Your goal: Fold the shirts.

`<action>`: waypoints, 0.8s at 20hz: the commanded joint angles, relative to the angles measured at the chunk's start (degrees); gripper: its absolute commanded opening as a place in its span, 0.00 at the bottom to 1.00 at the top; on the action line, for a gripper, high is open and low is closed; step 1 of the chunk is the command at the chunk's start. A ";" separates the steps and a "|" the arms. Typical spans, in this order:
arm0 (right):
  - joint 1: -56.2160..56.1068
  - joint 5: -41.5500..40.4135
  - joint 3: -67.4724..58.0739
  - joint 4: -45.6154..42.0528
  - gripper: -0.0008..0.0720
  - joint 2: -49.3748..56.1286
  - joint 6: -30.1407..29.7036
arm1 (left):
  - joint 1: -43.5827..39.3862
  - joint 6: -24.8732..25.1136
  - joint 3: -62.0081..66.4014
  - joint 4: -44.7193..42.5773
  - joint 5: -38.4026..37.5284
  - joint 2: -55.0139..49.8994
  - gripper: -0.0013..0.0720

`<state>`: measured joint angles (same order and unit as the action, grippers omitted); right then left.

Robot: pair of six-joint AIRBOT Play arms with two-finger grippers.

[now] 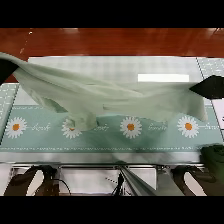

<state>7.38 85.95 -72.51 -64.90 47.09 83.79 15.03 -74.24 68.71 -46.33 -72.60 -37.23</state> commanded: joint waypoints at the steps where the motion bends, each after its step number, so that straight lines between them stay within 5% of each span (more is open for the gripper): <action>1: 0.00 -0.02 0.02 0.02 0.04 0.02 -0.07 | -0.04 0.00 -0.02 0.00 0.02 0.02 0.06; 16: 0.00 -2.82 0.02 1.44 0.04 0.02 -0.68 | -0.04 0.02 -0.02 -0.02 0.02 0.02 0.06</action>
<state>7.38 83.85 -72.51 -63.99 47.09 83.18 15.03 -74.26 68.71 -46.30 -72.60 -37.23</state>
